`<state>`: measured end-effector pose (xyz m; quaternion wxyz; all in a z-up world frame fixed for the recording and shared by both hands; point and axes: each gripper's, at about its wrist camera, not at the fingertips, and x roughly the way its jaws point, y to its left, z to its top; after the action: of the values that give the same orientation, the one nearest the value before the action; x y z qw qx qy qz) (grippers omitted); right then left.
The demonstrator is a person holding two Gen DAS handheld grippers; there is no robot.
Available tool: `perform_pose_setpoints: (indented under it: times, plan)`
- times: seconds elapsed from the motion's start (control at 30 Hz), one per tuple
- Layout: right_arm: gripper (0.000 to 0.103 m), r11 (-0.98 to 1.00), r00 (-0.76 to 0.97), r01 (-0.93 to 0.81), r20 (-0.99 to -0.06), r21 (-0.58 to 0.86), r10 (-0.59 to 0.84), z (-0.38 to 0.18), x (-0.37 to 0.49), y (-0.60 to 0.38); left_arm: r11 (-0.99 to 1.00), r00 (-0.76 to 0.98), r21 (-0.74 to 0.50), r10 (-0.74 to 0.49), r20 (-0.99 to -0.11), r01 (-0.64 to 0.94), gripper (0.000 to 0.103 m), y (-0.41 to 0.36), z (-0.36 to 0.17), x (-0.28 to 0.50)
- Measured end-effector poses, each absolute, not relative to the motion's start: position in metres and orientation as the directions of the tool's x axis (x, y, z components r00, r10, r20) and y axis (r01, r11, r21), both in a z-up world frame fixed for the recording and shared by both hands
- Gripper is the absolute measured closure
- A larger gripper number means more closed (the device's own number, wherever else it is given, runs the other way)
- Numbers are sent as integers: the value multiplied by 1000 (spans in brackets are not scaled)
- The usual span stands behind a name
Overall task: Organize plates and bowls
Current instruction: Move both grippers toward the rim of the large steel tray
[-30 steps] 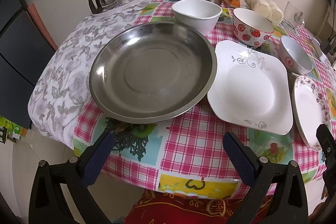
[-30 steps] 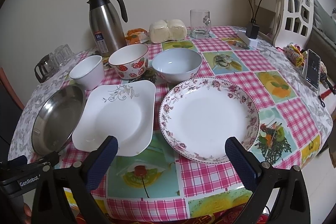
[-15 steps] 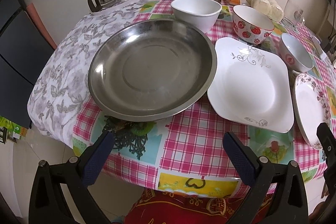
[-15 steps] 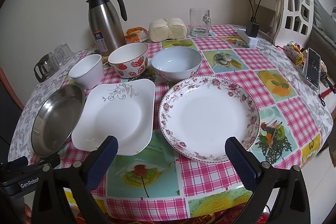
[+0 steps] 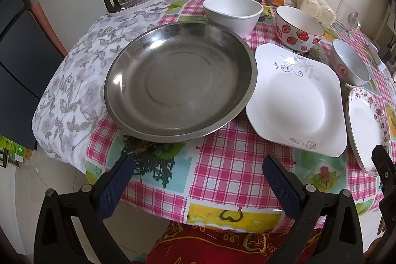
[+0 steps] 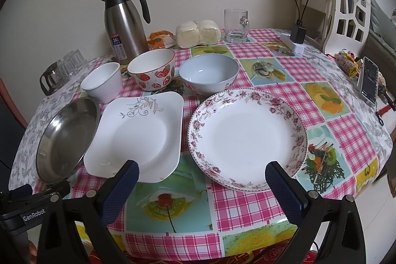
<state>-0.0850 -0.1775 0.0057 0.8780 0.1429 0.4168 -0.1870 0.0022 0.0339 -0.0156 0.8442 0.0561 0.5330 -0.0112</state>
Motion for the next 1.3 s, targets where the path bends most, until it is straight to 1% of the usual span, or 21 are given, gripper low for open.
perform_pose_setpoints:
  times: [0.23, 0.43, 0.57, 0.7, 0.8, 0.97, 1.17, 1.3]
  plan:
    - [0, 906, 593, 413, -783, 97, -186, 1, -69, -166, 998, 445, 61, 47, -894, 17, 0, 50, -10, 7]
    - [0, 917, 610, 372, -782, 143, -125, 0, -56, -153, 992, 440, 45, 91, -893, -114, 0, 78, -9, 18]
    - [0, 918, 601, 361, -794, 165, -93, 0, -43, -151, 987, 407, 46, 104, -907, -151, 0, 89, -9, 36]
    - [0, 921, 623, 345, -778, 182, -79, 9, -25, -149, 985, 391, 43, 107, -914, -169, 0, 89, -1, 62]
    - [0, 927, 647, 318, -760, 197, -60, 17, -11, -146, 976, 399, 36, 121, -909, -215, 0, 91, 6, 77]
    - [0, 924, 661, 303, -750, 234, -27, 22, 13, -148, 953, 438, -33, 107, -892, -300, 0, 95, 6, 93]
    - [0, 930, 686, 251, -727, 268, 24, 18, 32, -149, 944, 530, -79, 110, -841, -321, 0, 100, -1, 106]
    - [0, 925, 680, 248, -732, 289, 46, 9, 40, -149, 925, 539, -195, 12, -842, -325, 0, 117, -5, 116]
